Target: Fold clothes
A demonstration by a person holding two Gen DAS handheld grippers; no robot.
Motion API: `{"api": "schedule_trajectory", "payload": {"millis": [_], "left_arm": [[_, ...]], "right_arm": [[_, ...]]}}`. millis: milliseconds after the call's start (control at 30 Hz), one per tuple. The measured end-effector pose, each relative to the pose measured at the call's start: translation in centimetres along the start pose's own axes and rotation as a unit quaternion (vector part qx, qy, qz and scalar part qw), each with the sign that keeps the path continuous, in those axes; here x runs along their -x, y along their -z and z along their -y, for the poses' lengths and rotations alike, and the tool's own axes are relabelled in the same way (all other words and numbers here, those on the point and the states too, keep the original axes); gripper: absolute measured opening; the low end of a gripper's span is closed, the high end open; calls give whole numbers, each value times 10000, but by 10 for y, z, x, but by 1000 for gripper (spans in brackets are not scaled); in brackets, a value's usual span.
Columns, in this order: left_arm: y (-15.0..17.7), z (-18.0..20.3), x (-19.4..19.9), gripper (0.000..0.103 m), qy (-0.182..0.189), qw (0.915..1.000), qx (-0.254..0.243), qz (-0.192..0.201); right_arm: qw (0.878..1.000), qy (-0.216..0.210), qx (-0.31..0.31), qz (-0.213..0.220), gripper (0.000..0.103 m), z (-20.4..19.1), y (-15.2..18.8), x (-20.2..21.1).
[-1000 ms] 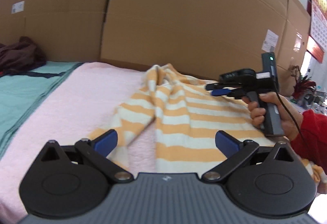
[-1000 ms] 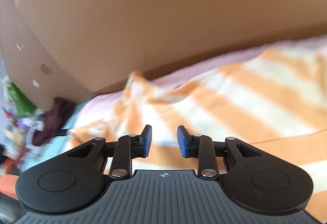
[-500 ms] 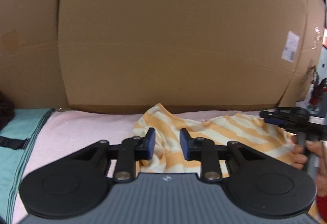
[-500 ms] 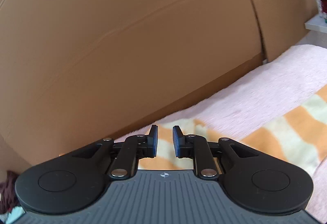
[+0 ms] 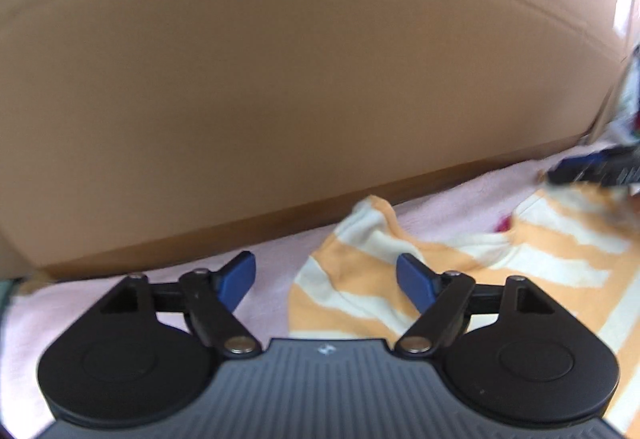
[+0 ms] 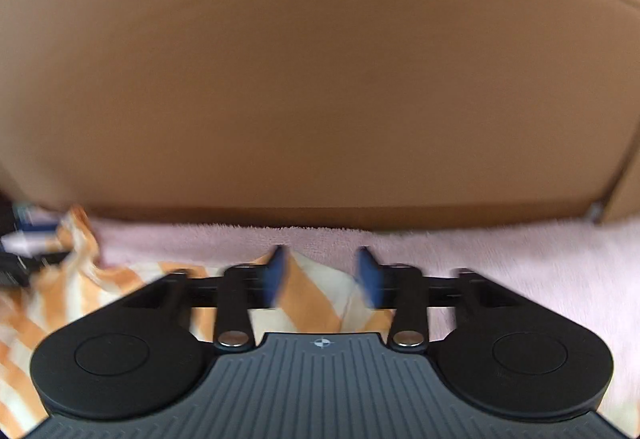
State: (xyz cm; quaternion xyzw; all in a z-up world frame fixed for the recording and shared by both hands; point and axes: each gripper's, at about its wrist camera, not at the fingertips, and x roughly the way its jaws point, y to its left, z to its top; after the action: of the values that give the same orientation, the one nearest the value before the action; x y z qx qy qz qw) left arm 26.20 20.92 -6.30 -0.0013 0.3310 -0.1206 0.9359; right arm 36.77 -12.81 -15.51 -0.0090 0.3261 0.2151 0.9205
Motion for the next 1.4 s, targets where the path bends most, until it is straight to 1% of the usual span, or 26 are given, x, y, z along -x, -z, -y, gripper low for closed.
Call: {"api": "schedule_trajectory", "payload": {"millis": [67,100,133,200,233,267,300,367,433,567,600,667,700,767,867,933,1033,1067,1100,1167,1233,1267,1300,1333,1367,1400], "left_arm": [[3,-1,-3,77,275,9996,36,58],[7,2,-4,77,261,9996,-58,133],[10,5,-3,73,262,9993,-123,223],[13,9,3,40,292,9987,-135,394],[14,12,6,30,180,9987,-172,456],[15,15,8,10,-58,9985,-260,477],[16,18,9,6,-297,9978,-359,482],[16,21,9,6,-735,9954,-403,474],[16,20,11,6,-1153,9914,-370,490],[20,27,1,20,-1800,9801,-806,233],[21,32,0,25,-1964,9752,-993,229],[25,46,-2,36,-2377,9597,-1476,246],[27,51,0,38,-2451,9547,-1663,281],[26,54,14,41,-2332,9545,-1812,420],[11,50,51,38,-2437,9565,-1403,779],[2,52,75,22,-2227,9629,-1131,1021],[-2,71,80,27,-1213,9828,-936,1028],[0,78,74,33,-942,9863,-943,972],[5,85,65,33,-858,9877,-966,880],[16,91,43,33,-977,9883,-981,642],[26,83,26,34,-1341,9863,-878,384],[27,78,24,40,-1434,9862,-755,351],[25,72,28,43,-1626,9840,-623,384],[25,68,28,44,-2084,9755,-609,341],[25,62,27,47,-2438,9679,-553,256],[25,54,29,51,-2445,9688,-350,218]], "right_arm": [[9999,-122,-16,121,68,-1,4,-2],[9996,-228,-17,136,63,-1,5,-1],[9996,-231,0,143,49,-2,5,-1],[9997,-189,40,160,29,-4,4,-3],[9997,-168,59,169,12,-5,4,-4],[9997,-133,-18,200,9,-4,4,-4],[9996,-47,-145,256,7,-2,3,-3],[9979,426,-312,367,6,1,1,-2],[9967,499,-491,405,6,4,0,-1],[9955,739,-525,275,6,1,-3,-12],[9953,751,-554,246,6,3,-4,-15],[9942,895,-545,241,7,1,-7,-17],[9936,964,-535,248,8,0,-8,-17],[9920,1069,-570,369,22,0,-10,-12],[9906,957,-699,682,22,3,-22,14],[9956,149,-808,449,22,-5,-28,19],[9895,-1039,-1002,-94,21,-24,-27,6],[9882,-1112,-1037,-174,21,-29,-23,-3],[9877,-1122,-1065,-225,21,-33,-19,-12],[9892,-975,-1083,-164,10,-34,-9,-19],[9927,-589,-1046,134,7,-23,3,-10],[9935,-396,-1027,283,6,-18,9,-6],[9941,-80,-993,428,6,-11,12,-5],[9908,9,-1273,450,0,0,13,-5],[9857,42,-1623,444,0,13,13,-5],[9815,-19,-1858,456,0,20,13,-5]]}}
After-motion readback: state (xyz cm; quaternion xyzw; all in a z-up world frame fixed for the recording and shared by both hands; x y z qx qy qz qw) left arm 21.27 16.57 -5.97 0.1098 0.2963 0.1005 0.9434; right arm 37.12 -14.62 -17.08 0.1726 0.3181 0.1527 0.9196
